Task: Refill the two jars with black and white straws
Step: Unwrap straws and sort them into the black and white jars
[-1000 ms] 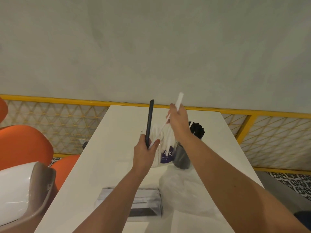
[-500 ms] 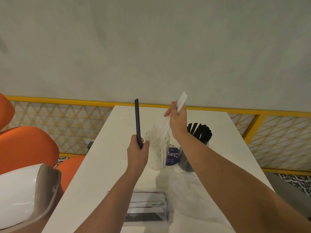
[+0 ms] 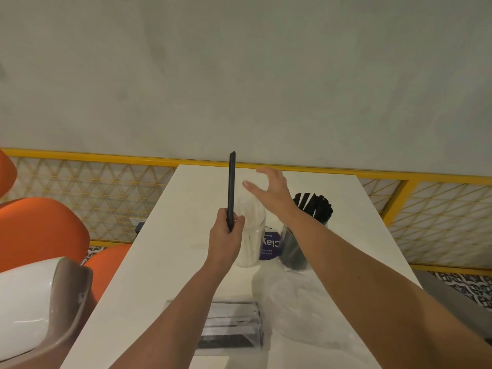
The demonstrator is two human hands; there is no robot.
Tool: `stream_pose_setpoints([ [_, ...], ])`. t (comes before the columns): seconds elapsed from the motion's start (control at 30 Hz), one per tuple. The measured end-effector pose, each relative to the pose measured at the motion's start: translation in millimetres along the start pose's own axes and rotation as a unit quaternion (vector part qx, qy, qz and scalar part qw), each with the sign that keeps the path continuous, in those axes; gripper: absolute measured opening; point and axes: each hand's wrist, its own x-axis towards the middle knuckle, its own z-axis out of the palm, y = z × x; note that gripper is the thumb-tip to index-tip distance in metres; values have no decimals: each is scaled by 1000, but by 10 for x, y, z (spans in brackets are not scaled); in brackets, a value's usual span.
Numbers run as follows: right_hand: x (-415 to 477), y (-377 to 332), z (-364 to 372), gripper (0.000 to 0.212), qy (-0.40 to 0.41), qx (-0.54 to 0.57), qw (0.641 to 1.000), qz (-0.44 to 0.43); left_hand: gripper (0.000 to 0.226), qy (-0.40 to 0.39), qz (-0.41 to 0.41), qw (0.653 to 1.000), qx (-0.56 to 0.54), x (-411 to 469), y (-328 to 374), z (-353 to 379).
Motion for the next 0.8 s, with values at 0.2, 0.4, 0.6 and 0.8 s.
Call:
stream_pose_setpoints([
  [0.2,-18,-411,-342,43,-32,80,996,-38,23,-71,49,996,34,-63,126,245],
  [0.4,-70,-446,-733,37,17,1,996,-92,16,-110,103,987,46,-152,302,491],
  [0.6,-156,-399,-1141,27,174,-73,966,-177,47,-146,137,971,134,-163,170,628],
  [0.8,-236,-26,-1122,25,167,-145,968,-116,51,-162,164,962,149,-224,104,707],
])
